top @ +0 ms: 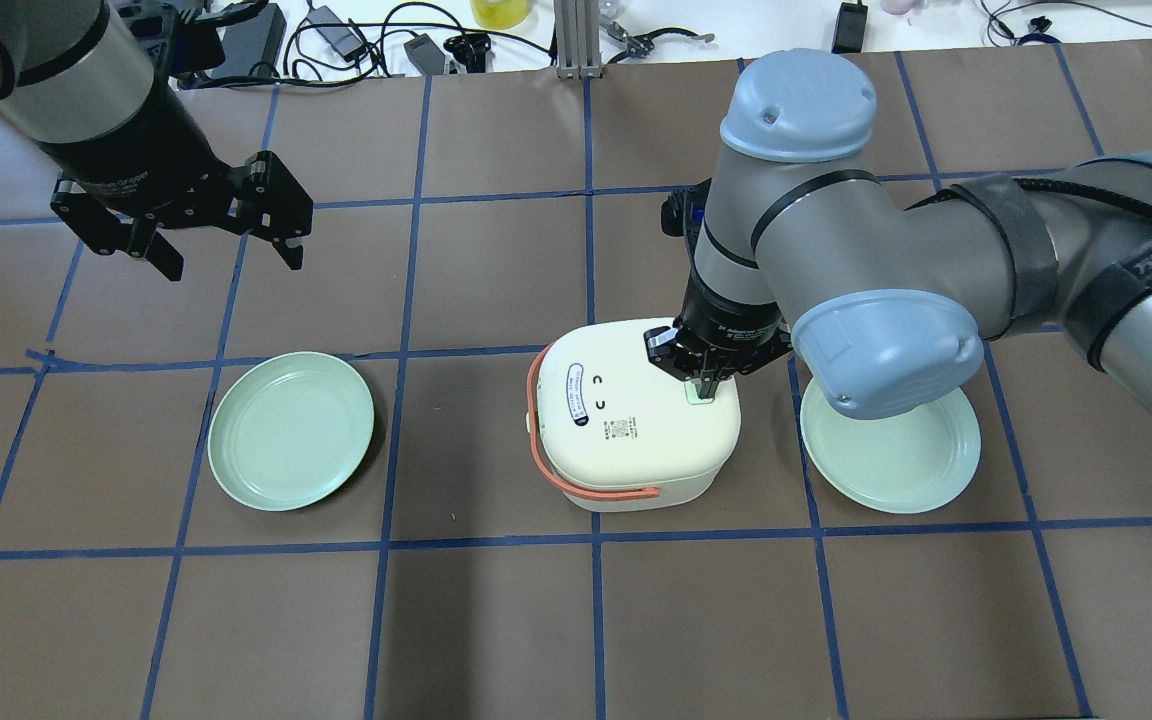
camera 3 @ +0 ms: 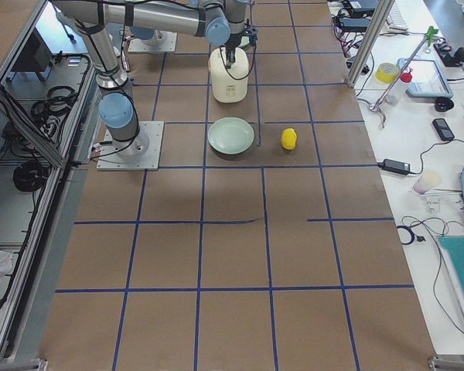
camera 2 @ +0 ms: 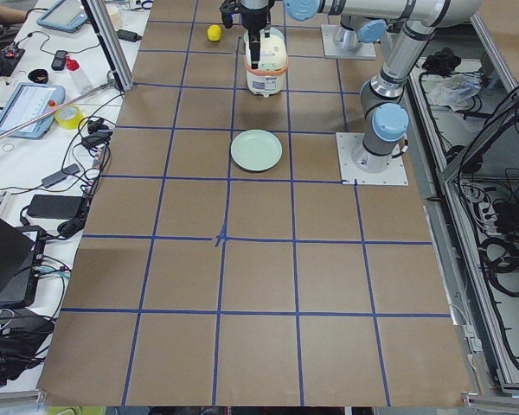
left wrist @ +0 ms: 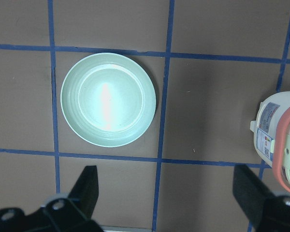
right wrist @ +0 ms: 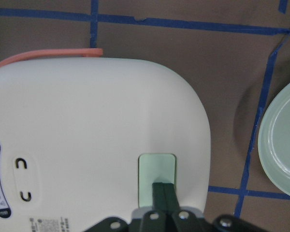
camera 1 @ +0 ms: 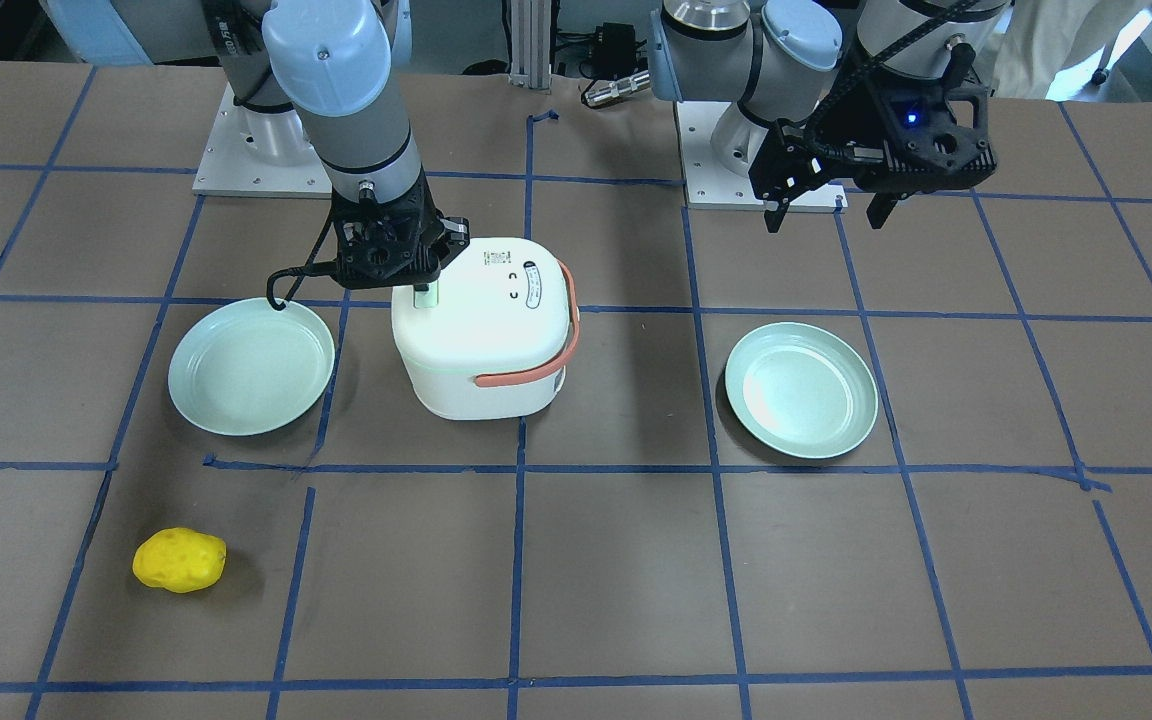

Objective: Press rice cooker button

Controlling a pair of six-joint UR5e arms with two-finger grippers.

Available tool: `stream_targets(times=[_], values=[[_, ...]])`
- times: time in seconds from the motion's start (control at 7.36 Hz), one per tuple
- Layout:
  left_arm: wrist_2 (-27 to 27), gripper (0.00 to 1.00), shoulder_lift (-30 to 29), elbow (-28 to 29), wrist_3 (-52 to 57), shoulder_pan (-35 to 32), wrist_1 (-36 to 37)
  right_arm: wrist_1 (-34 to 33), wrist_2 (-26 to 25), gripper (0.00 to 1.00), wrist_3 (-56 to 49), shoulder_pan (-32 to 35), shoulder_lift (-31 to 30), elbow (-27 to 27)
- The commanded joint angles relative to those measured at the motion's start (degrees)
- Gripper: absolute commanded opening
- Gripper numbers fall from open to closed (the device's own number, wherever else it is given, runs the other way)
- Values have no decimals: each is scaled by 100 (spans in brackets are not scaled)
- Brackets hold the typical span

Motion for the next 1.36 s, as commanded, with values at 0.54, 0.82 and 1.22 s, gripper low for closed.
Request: stream_targets(times=[0.54, 0.82, 1.22], values=[[0, 100, 0, 0, -3, 0, 0, -9, 0, 9, 0, 0, 9, 3], [0, 100, 0, 0, 6, 0, 0, 0, 0, 16, 0, 0, 9, -6], [0, 100, 0, 0, -3, 0, 0, -89, -88, 100, -62, -122, 0, -469]])
